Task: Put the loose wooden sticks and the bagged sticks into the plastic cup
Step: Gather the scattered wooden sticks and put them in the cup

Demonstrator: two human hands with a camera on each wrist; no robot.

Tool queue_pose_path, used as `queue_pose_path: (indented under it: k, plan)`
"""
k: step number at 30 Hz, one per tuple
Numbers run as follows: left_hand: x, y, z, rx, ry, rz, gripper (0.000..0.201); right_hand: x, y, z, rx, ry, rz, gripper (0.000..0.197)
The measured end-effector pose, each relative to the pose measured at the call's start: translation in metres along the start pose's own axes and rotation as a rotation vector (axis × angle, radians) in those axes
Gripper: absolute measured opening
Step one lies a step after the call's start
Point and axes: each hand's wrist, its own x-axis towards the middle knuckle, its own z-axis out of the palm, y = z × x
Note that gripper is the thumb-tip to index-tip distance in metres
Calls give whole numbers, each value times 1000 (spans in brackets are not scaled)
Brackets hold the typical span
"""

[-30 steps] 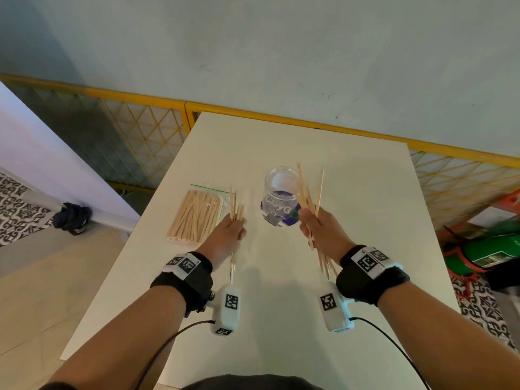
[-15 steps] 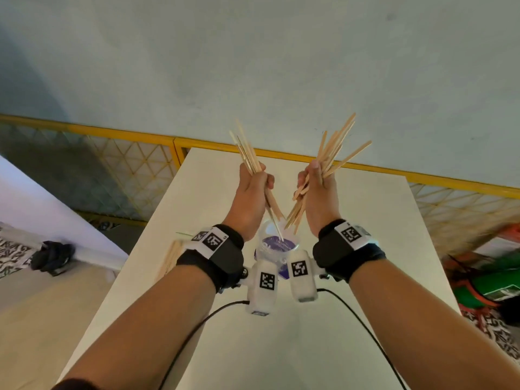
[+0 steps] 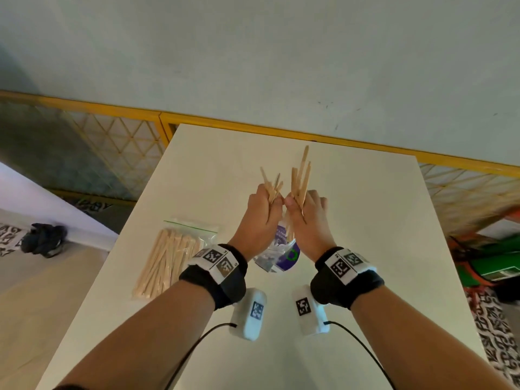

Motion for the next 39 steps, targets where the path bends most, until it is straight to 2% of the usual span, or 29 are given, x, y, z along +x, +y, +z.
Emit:
queue_pose_path:
  k: [3, 5, 7, 10, 12, 14, 18, 21, 22, 23, 26, 27, 30, 33, 35, 37, 39]
  plan:
    - [2, 2, -2, 84, 20, 9, 28, -3, 4, -11, -13, -40, -26, 24]
    - [2, -1, -3, 126, 28, 37, 38, -2, 4, -18, -1, -82, 34, 22]
    - [-1, -4, -4, 173, 3, 5, 42, 1, 6, -23, 4, -99, 117, 25]
    - [-4, -6, -6, 174, -21, -47, 33, 2, 3, -27, -14, -159, 164, 18]
    - [-4, -9, -8, 147, 4, -84, 24, 3, -2, -28, -14, -189, 159, 12]
    - [-4, -11, -10, 77, 40, -99, 25, 4, -8, -29, -25, -242, 157, 9]
    - [-5, -13, -13, 6, 67, -80, 54, 5, -16, -31, -1, -237, 164, 11]
    - [-10, -11, -15, -53, 83, -2, 73, 4, -20, -31, 8, -177, 145, 24]
    - [-11, -8, -15, -74, 88, 2, 74, 4, -21, -31, 3, -164, 138, 28]
    - [-11, -6, -14, -80, 96, -6, 68, 5, -22, -31, -2, -150, 129, 29]
    - [-7, -6, -15, 47, 152, 0, 33, 7, -22, -31, -28, -102, 84, 31]
    - [-7, -8, -16, 80, 150, 6, 29, 7, -21, -30, -42, -105, 68, 31]
    - [-12, -10, -17, 140, 25, -14, 29, 4, -17, -26, -157, -173, 18, 29]
    - [-18, -11, -23, 145, -47, 0, 33, 2, -14, -21, -224, -208, 68, 29]
    - [-20, -12, -36, 104, 27, 1, 34, 2, -19, -19, -243, -180, 52, 33]
    - [-24, -18, -55, 101, 149, -47, 32, 3, -34, -15, -277, -124, -53, 31]
    - [-34, -32, -79, 237, 211, -161, 35, 5, -60, -6, -207, -113, -159, 25]
